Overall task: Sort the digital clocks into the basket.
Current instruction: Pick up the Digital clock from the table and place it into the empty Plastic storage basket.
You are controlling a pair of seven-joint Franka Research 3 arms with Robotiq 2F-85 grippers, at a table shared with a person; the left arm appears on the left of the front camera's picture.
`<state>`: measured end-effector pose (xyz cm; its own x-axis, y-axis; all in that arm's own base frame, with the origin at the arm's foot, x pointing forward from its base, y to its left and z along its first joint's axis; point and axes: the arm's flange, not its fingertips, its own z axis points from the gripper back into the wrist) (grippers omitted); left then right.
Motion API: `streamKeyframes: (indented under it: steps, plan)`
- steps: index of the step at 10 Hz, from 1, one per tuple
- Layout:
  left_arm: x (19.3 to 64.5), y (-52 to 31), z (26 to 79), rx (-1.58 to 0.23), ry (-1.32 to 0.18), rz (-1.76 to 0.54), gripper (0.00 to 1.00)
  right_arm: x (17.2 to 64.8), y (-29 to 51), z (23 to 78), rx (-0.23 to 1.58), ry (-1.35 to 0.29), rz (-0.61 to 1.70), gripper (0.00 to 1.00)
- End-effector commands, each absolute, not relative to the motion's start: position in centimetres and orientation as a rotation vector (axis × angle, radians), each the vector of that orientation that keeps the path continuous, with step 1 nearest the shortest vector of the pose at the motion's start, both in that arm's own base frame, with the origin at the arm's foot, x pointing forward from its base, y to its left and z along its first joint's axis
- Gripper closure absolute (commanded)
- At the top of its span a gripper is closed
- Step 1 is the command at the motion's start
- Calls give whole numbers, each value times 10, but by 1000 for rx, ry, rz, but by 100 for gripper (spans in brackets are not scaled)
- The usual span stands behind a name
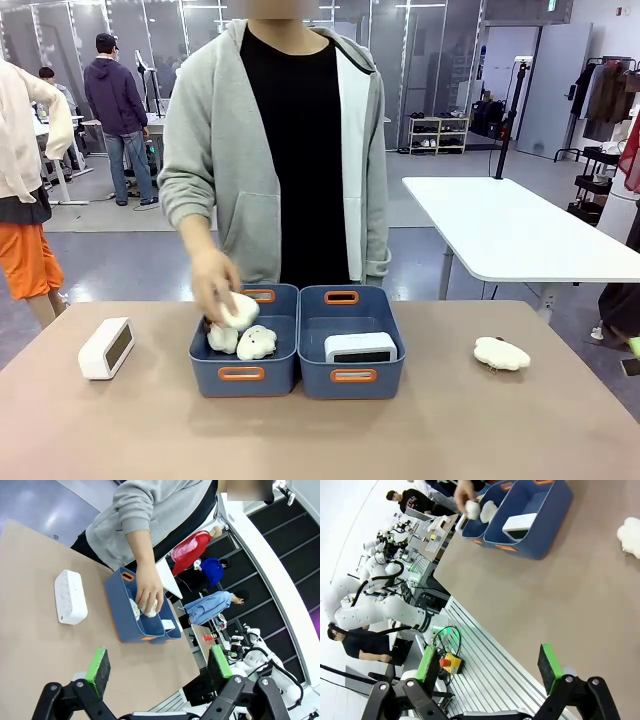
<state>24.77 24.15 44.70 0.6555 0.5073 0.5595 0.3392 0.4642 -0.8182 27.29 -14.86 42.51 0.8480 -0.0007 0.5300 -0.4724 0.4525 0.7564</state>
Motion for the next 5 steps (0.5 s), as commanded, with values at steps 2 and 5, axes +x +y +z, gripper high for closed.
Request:
streamKeyframes:
  steps: [2,5]
  plan:
    - [249,243,448,-1139,-922,107,0,271,-149,431,1083,-506,289,0]
    - [248,241,447,-1124,-899,122,0,271,-149,431,1083,-506,289,0]
